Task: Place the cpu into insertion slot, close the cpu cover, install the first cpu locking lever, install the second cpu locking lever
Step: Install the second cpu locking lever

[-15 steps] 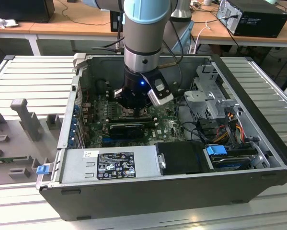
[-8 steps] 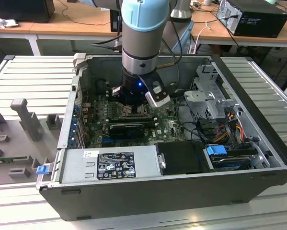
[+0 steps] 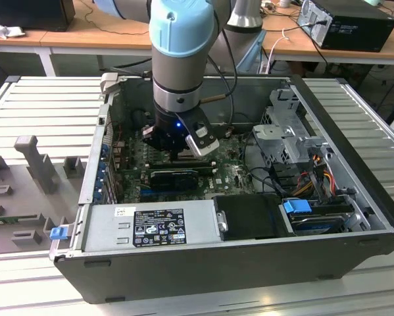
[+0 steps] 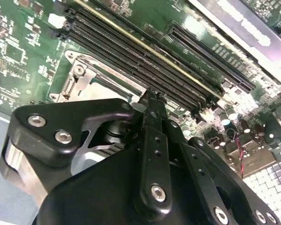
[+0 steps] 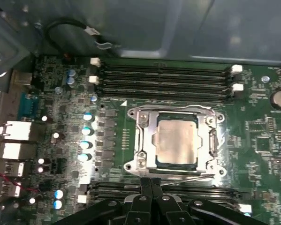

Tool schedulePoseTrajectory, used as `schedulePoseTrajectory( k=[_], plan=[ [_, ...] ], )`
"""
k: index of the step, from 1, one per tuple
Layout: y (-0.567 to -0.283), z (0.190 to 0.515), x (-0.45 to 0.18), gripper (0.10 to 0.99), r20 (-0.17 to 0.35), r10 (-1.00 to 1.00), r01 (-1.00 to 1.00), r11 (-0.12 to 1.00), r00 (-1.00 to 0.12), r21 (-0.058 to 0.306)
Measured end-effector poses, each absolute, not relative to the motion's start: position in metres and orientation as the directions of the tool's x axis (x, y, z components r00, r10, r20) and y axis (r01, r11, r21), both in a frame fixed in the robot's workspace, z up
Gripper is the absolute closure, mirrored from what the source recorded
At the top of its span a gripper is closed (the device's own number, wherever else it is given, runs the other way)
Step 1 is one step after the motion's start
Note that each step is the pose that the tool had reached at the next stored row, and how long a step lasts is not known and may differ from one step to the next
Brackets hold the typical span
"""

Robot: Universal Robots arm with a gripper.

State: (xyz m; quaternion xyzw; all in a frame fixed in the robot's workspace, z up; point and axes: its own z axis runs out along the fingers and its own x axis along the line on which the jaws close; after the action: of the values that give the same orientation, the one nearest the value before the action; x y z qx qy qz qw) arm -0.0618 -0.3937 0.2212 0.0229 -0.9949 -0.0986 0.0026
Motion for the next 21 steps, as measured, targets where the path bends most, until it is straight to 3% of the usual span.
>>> schedulePoseTrajectory(
  k=[21],
  plan=[
    [-0.3968, 0.2161, -0.0669, 0.980, 0.000, -0.085, -0.083, 0.974, -0.996, 0.213]
  ],
)
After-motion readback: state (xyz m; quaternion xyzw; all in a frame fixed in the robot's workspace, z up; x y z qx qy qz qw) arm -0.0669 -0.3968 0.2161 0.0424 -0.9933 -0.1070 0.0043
